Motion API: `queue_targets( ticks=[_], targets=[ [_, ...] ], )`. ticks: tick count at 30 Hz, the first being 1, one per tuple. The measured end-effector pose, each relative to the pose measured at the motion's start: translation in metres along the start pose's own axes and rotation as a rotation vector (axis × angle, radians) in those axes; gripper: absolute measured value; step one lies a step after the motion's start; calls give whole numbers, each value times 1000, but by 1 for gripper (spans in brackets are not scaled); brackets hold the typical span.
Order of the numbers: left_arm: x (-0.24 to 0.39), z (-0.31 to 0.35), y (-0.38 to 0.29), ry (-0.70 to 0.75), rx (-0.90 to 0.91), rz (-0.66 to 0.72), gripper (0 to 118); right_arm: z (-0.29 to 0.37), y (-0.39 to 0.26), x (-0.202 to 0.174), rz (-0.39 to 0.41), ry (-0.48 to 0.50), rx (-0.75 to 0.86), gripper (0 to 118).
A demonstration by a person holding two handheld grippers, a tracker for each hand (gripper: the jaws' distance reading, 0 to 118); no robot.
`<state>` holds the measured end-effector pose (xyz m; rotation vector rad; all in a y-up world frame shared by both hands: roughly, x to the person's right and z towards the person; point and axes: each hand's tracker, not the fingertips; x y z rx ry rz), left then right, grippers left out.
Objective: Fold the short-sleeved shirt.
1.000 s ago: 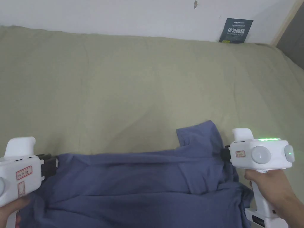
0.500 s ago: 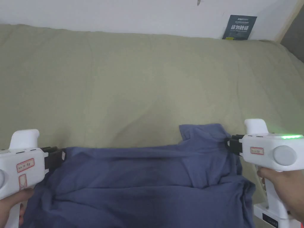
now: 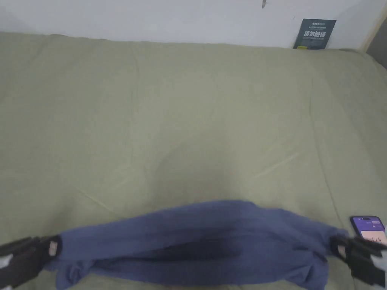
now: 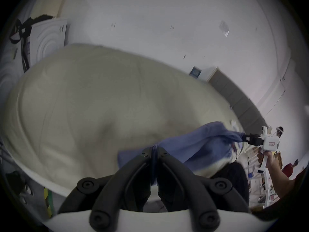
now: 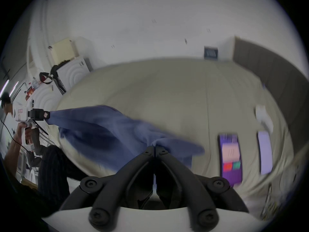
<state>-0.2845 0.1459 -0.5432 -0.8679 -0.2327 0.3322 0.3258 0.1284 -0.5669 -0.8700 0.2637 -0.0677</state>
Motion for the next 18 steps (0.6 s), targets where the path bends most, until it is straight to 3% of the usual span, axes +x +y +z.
queue_targets(
  ticks=[2,6,7,8,9,10,11,12,15,17,18],
  targets=[
    [-14,-19,-18,1,-126,-2,5,-20,-22,5,-17,-55,-113,2],
    [-19,-53,-26,54,-189,-38,5,-31,-21,2,-47,-103,-165,2],
    [-18,-55,-25,58,-177,-40,9,-29,-17,2,-59,-94,-166,2],
    [-16,-50,-23,56,-158,-31,25,-22,-15,0,-83,-102,-142,6],
    [-20,-44,-24,55,-124,-12,75,-11,-14,-4,-104,-118,-91,32],
    [-16,-32,-22,35,-81,-3,110,3,-13,-9,-96,-126,-28,68],
    [-8,-17,-24,19,-4,-18,118,20,-12,-19,-79,-117,39,102],
    [-1,-1,-28,3,107,-37,118,34,-11,-29,-71,-107,94,118],
    [33,31,-40,84,351,-131,118,89,-19,-69,-71,-21,330,118],
    [59,41,-61,272,548,-197,118,101,-29,-95,-56,-30,492,118],
    [64,39,-67,328,539,-207,118,98,-30,-102,-51,-45,526,118]
  ],
)
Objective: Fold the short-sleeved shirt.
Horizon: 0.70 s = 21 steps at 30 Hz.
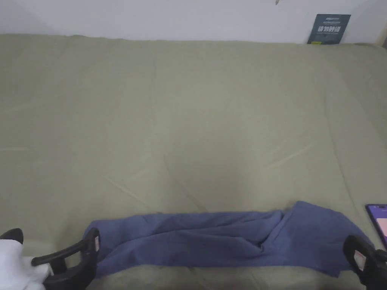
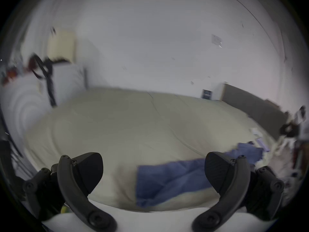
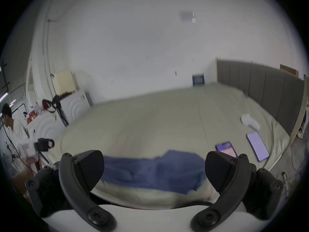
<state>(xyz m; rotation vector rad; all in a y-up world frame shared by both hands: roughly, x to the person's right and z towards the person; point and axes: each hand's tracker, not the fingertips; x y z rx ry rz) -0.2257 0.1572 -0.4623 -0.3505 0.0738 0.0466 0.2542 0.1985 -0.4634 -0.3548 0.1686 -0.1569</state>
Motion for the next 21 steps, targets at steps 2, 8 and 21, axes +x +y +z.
queue_targets(
  ticks=[2,8,21],
  targets=[
    [5,3,-5,68,-20,-45,104,4,-3,-18,-4,-9,22,94],
    [-12,5,-2,-78,-132,20,0,-12,-5,-39,12,87,-17,0],
    [-183,-125,-24,-650,-594,662,7,-7,-6,-43,6,40,-38,0]
  ],
)
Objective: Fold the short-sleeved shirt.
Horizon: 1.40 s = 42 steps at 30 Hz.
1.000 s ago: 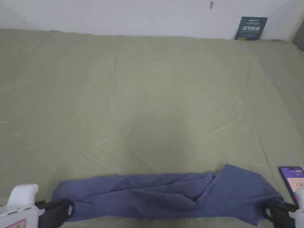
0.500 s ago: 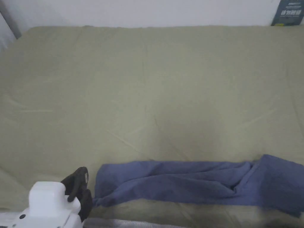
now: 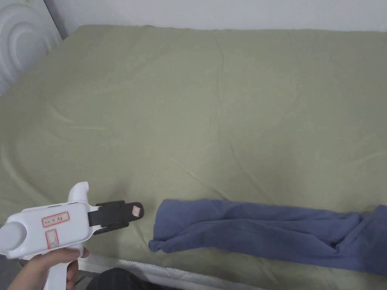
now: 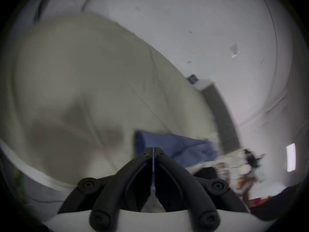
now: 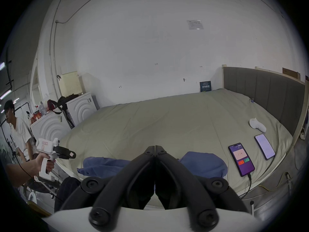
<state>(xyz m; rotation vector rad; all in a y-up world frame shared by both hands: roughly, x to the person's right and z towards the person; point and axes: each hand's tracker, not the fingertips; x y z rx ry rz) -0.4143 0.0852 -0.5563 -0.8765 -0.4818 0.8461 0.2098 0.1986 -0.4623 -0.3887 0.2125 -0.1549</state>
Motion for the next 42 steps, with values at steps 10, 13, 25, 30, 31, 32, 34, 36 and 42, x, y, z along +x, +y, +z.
queue_targets(
  ticks=[10,13,25,30,31,32,34,36,42],
  targets=[
    [-56,-74,4,-220,-181,152,118,-5,21,-24,-29,32,-20,0],
    [-44,-101,8,-375,-229,126,118,-5,22,-20,-34,42,-20,0],
    [-34,-130,9,3,-297,0,16,-18,13,-20,-70,89,-51,0],
    [4,-114,8,46,-187,-58,16,-20,13,-22,-81,105,-55,0],
    [7,-105,13,48,-166,-60,16,-21,13,-23,-79,108,-55,0],
    [10,-98,17,66,-134,-49,16,-21,14,-23,-76,110,-55,0],
    [17,-77,31,100,-143,-65,16,-20,16,-24,-69,113,-51,0],
    [22,-57,49,278,-108,-136,16,-18,18,-25,-59,122,-48,0],
    [54,-49,73,715,-81,-245,16,-14,19,-28,-45,136,-37,0]
  ],
)
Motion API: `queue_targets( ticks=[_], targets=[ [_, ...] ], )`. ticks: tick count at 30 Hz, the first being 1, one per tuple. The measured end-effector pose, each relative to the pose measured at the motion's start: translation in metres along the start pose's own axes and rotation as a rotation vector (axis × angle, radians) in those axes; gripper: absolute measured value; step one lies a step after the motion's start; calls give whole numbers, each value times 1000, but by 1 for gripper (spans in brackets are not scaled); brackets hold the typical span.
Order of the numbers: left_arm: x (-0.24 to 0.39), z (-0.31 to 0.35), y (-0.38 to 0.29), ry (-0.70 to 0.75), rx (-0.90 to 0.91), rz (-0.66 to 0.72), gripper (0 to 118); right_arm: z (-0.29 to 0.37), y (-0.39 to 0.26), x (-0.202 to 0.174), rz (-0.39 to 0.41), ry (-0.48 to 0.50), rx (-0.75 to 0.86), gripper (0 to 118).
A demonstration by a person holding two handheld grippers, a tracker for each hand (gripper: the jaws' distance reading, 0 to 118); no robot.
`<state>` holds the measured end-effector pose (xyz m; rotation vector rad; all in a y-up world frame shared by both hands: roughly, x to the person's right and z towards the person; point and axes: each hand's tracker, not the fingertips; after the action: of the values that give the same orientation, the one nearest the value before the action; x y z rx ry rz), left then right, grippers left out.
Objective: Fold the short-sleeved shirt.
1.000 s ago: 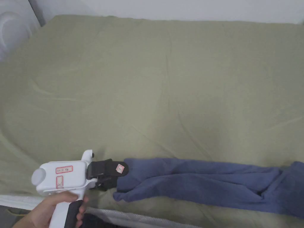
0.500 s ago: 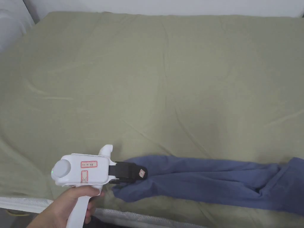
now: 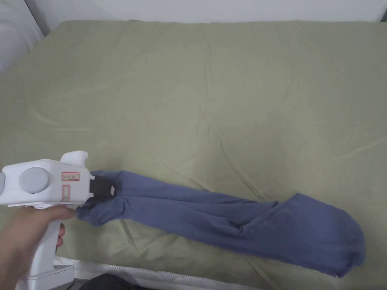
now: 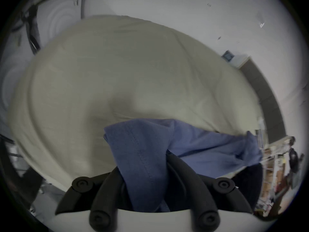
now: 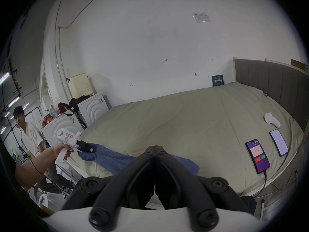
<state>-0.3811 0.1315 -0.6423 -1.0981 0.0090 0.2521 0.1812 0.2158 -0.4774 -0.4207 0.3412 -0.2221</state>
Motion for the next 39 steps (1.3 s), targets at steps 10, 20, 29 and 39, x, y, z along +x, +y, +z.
queue_targets(
  ticks=[10,20,29,39],
  targets=[
    [193,-26,-56,2,108,-204,16,-4,-10,1,-46,28,-15,0],
    [182,-38,-61,-254,4,-198,113,12,-12,10,-31,20,-16,0],
    [89,24,-51,-361,236,-99,9,9,-16,13,-54,21,-21,0],
    [196,-104,-85,-499,103,-127,10,12,-24,15,-59,41,-18,0]
  ],
)
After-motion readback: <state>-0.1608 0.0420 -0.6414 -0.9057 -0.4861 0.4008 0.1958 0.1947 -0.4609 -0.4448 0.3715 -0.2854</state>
